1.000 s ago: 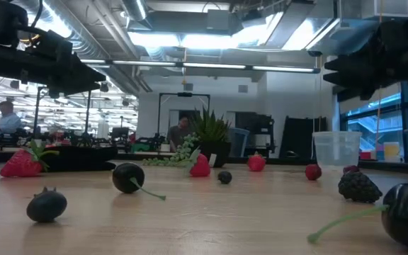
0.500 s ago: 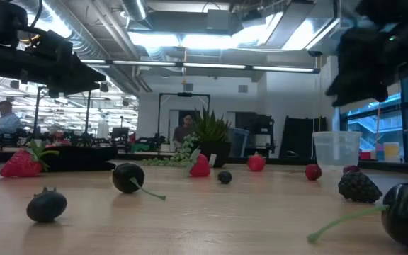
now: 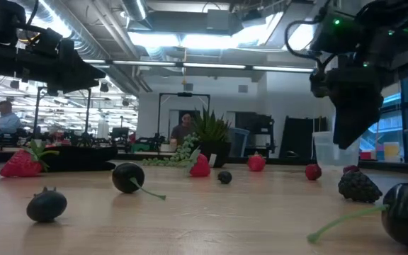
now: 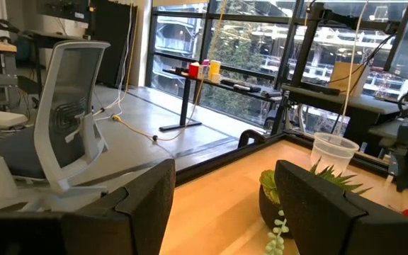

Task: Pick and placing Produce into tupperware
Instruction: Put the top red cherry into the bin

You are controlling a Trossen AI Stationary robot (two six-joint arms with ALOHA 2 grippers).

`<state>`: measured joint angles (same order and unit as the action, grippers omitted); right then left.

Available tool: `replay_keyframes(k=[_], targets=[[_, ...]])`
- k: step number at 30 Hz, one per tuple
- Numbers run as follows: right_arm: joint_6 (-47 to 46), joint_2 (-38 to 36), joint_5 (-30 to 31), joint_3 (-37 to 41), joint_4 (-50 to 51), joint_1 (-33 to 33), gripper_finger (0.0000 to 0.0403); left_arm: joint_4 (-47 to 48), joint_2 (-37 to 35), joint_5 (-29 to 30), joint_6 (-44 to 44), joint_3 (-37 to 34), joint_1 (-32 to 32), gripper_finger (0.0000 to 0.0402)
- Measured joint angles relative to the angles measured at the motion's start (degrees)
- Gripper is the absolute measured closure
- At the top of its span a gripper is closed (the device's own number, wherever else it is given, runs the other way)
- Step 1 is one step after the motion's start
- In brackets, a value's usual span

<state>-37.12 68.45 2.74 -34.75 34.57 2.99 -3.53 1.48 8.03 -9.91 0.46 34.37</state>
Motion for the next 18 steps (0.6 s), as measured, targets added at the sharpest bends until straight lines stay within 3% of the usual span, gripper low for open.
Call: replay_keyframes(k=[5,8,18], targets=[[0.11,7.01,0.49,-3.34,0.92,-4.3,0.0196,0.02,0.0,0.01,0.0,0.01,0.0,0.0166],[0.11,10.67,3.95,-5.58,3.61,-5.98,0.0196,0.02,0.01,0.02,0.0,-0.01,0.0,0.0166],[-0.2,18.38,6.32,-6.2,5.16,-6.63,0.0196,0.02,0.0,0.02,0.0,0.0,0.01,0.0166]])
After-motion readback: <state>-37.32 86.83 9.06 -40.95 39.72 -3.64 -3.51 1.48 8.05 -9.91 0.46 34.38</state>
